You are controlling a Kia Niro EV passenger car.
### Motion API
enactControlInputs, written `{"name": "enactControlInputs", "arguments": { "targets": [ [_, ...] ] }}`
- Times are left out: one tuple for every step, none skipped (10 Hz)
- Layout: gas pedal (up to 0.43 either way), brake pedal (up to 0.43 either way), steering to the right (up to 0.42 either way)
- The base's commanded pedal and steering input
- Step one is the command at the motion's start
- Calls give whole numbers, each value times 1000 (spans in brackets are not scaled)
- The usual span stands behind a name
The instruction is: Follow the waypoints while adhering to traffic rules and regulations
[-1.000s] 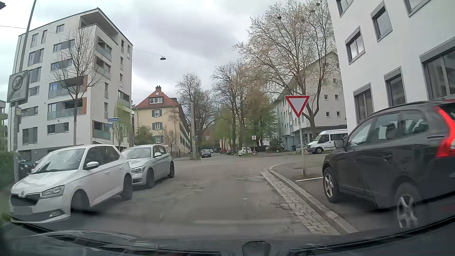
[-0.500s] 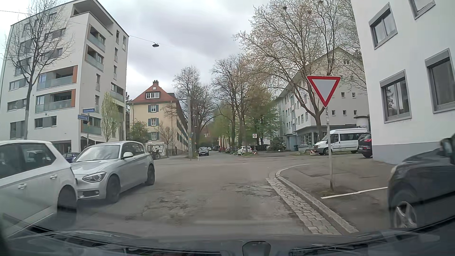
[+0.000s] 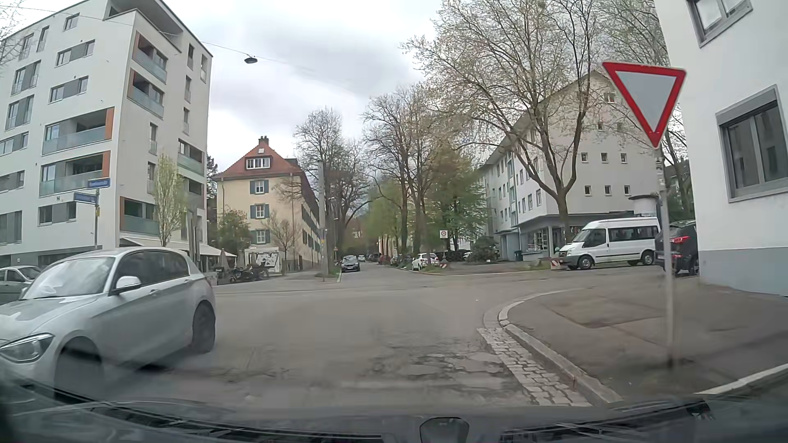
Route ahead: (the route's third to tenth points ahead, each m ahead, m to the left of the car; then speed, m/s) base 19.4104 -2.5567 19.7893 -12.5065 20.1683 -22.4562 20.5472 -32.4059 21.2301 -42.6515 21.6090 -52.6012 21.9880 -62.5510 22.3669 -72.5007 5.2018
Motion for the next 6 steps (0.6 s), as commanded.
{"name": "enactControlInputs", "arguments": {
  "targets": [
    [0, 30, -7],
    [0, 98, -8],
    [0, 110, -9],
    [0, 134, -5],
    [0, 140, -4],
    [0, 140, -6]
  ]
}}
